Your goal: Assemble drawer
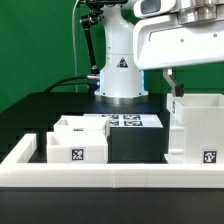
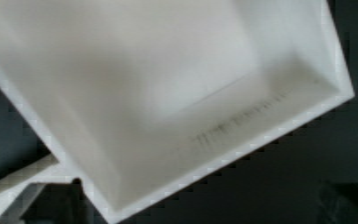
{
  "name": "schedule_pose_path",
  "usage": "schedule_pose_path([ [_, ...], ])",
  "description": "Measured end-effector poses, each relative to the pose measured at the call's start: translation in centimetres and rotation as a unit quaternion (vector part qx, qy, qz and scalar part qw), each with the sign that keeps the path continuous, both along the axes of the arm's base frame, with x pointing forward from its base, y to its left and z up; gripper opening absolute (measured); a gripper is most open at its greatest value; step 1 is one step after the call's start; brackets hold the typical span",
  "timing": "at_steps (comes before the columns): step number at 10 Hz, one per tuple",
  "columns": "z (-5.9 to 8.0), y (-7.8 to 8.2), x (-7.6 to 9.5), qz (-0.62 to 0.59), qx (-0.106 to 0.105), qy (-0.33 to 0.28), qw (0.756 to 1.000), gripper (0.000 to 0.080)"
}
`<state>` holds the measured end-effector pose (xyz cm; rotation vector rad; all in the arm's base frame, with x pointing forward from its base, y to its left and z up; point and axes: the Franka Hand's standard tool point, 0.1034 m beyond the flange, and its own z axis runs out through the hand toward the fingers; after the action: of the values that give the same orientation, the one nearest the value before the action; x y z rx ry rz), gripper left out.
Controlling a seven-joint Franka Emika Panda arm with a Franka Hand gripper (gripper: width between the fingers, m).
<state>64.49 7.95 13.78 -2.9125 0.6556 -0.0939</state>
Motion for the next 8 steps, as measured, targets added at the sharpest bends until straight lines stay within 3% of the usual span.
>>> schedule_pose_path([
  [3,-0.2,-0.2,0.0,0.102,-0.01,-0.014,0.995,0.0649],
  [4,-0.3,-1.0,0.0,0.136,-0.015,-0.021,0.99,0.0649],
  [8,-1.2,-8.3,-2.2,0.227,-0.042,-0.044,0.972,0.0649],
])
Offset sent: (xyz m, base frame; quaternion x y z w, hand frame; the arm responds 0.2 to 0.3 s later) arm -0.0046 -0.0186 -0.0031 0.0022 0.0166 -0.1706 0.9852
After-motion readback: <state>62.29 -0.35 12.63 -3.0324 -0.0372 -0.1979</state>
